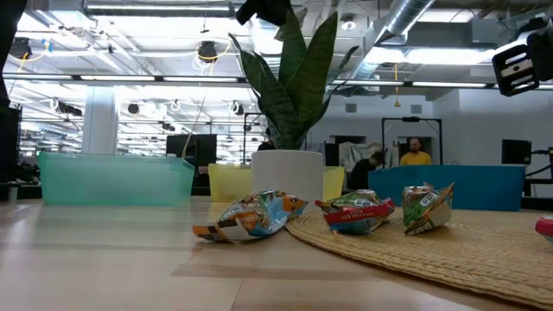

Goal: Pick and place Granola Bars by type
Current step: Put the orange granola bar into the green bin

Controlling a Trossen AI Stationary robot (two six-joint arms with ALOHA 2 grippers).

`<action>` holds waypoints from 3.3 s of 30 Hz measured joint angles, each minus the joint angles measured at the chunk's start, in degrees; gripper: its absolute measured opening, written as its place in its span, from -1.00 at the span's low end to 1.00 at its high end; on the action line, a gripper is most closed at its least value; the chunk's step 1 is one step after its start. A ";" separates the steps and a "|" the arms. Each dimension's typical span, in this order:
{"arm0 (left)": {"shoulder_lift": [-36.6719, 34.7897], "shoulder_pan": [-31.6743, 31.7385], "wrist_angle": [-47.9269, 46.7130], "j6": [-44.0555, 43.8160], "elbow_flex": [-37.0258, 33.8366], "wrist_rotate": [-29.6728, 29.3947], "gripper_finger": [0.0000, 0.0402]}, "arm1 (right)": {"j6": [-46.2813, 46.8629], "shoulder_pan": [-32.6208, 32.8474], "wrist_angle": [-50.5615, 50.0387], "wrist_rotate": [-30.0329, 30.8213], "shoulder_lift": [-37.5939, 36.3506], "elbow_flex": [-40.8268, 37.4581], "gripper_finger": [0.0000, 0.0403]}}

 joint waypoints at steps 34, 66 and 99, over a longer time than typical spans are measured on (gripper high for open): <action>-7.31 2.80 -46.17 -9.42 -0.02 2.00 -0.90 | 0.02 0.00 0.00 0.00 0.00 0.02 -0.16; -21.32 4.59 -37.44 -14.28 -30.41 10.64 -0.90 | 0.02 0.02 0.00 0.00 0.00 0.02 -0.16; -31.36 4.48 -24.18 16.72 -54.14 12.91 -0.90 | 0.02 0.00 0.00 -0.02 0.00 0.02 -0.16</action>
